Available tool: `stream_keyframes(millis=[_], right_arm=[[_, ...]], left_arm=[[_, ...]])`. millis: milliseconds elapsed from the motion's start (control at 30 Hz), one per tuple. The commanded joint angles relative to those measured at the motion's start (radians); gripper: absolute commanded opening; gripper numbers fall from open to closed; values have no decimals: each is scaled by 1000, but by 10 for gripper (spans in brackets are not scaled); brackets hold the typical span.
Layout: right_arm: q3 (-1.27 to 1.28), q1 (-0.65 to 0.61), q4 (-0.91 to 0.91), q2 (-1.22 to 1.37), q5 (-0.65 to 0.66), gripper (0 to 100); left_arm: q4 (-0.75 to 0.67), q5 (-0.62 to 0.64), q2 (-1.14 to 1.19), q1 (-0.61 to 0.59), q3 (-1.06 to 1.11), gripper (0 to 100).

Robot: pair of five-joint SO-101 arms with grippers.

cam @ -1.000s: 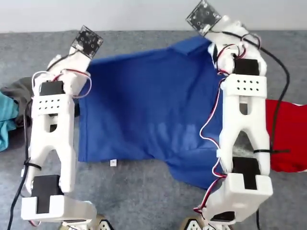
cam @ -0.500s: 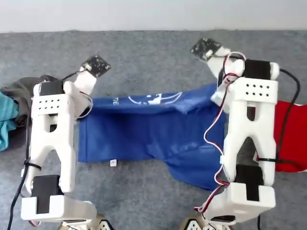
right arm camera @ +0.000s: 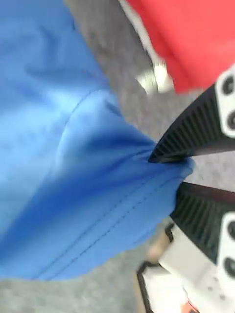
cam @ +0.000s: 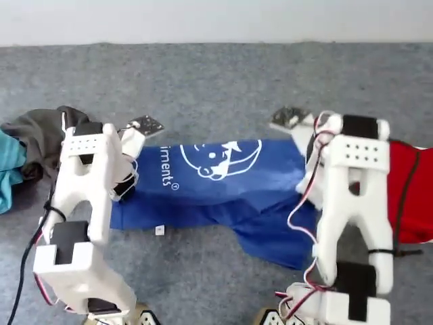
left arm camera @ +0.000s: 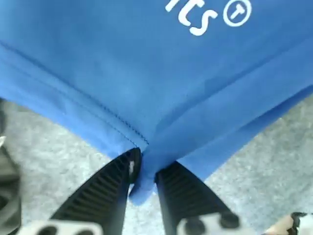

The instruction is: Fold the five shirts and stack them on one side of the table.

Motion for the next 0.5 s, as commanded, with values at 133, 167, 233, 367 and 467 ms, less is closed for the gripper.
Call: stream_keyframes(millis=[133,167,233,367,467], right_arm=[[169,-8,-13,-116,-8,17],[173,-12,-8,-117,-9,26],[173,-8,7,-119,-5,93],[132,25,41,-120,-5,254],[74,53,42,-120,0,262]], left_arm=[[25,-5,-5,3,-10,20],[40,-6,-5,0,-10,36],[72,-6,-15,-2,-12,73],[143,-6,-130,-2,-5,88],[186,-8,-256,-2,-5,124]])
